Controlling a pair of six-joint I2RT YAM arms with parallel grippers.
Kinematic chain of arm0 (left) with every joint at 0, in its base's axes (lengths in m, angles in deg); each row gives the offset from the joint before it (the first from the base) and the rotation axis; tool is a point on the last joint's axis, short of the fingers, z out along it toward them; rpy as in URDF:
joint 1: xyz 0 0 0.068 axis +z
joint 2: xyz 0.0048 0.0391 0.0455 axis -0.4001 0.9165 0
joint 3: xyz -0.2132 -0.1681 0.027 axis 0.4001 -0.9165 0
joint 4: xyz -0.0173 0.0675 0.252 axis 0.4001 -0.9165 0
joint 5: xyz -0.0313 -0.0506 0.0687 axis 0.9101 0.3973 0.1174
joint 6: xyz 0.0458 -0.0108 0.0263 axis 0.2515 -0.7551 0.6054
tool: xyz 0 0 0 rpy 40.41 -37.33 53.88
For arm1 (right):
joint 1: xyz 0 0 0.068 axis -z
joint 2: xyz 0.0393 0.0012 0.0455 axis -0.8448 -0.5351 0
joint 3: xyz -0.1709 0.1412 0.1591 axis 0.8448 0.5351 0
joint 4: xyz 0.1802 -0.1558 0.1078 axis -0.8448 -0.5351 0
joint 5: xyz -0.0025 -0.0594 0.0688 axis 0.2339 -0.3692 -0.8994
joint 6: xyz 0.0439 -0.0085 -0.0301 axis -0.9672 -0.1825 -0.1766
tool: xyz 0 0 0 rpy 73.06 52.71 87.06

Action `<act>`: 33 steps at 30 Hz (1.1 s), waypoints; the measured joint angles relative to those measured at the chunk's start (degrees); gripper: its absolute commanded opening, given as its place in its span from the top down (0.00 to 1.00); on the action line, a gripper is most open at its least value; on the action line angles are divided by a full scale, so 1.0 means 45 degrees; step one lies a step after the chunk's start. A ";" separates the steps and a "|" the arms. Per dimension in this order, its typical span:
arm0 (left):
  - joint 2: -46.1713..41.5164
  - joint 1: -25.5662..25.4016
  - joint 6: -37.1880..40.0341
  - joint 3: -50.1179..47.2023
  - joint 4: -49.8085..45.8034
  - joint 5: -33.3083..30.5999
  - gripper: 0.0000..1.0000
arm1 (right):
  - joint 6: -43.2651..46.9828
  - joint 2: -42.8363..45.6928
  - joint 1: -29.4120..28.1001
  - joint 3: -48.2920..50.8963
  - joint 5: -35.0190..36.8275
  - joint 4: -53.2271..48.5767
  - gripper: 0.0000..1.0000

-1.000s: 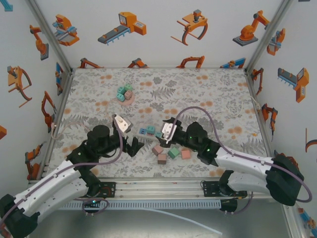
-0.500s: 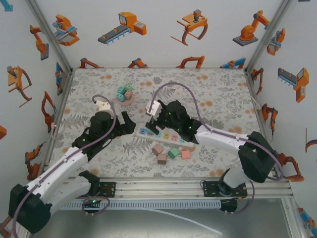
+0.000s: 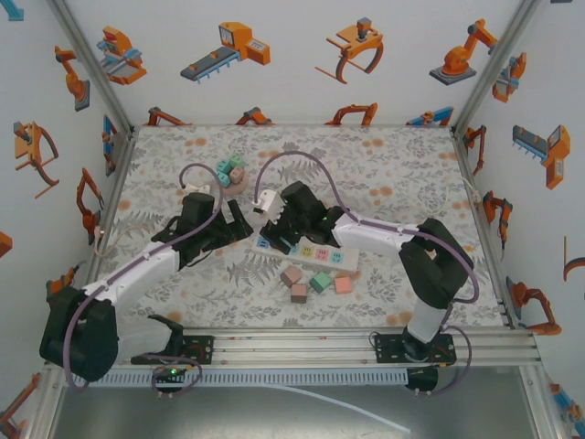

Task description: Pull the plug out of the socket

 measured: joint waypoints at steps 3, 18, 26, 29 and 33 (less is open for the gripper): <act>0.0665 0.0000 -0.0058 0.0073 0.0262 0.0350 0.16 | 0.0063 -0.0189 0.0000 0.0000 -0.0053 -0.0068 0.47; 0.3628 -0.0330 -0.0806 0.0806 0.1282 0.1651 0.49 | 0.1020 -0.0204 -0.0015 0.0311 -0.0563 0.0971 0.59; 0.4211 -0.0622 -0.0937 0.1088 0.1413 0.1870 0.54 | 0.1632 -0.0257 -0.0160 0.0311 -0.0427 0.0981 0.71; 0.4250 -0.0719 -0.0986 0.1219 0.1297 0.1603 0.58 | 0.1753 -0.0248 -0.0160 0.0325 -0.0330 0.1035 0.76; 0.4250 -0.0772 -0.1292 0.1355 0.1103 0.1171 0.60 | 0.2089 -0.0049 -0.0243 0.0704 -0.0121 0.1515 0.81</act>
